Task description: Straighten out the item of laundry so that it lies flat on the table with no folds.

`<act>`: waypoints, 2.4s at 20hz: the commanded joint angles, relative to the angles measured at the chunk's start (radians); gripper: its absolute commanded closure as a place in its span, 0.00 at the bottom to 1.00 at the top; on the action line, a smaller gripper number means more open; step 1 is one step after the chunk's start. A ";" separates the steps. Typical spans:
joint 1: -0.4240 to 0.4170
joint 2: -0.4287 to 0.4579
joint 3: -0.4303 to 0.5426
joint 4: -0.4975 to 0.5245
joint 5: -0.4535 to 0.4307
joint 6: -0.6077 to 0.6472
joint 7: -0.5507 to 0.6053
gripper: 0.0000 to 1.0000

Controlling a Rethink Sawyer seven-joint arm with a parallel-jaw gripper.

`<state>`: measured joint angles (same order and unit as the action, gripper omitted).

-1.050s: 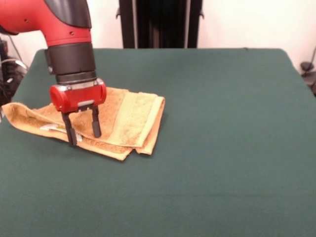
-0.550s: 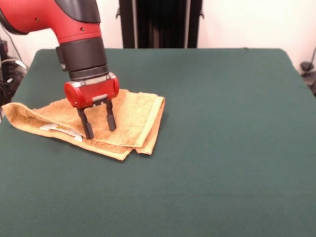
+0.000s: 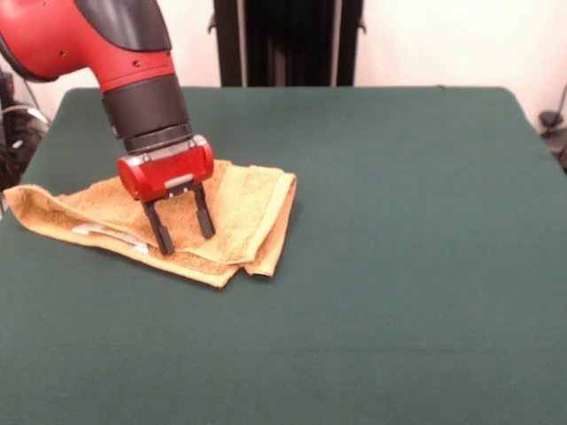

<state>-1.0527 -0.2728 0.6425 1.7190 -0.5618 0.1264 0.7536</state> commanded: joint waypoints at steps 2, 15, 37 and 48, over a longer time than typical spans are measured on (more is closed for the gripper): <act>0.002 0.114 0.131 0.054 -0.053 0.137 -0.036 0.00; 0.043 0.081 0.072 0.028 -0.047 0.180 0.001 1.00; 0.117 -0.105 -0.025 0.070 0.013 0.242 0.116 1.00; 0.232 -0.215 -0.214 0.071 -0.024 0.375 0.131 1.00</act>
<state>-0.8934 -0.4804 0.5251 1.7457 -0.5620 0.3386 0.7534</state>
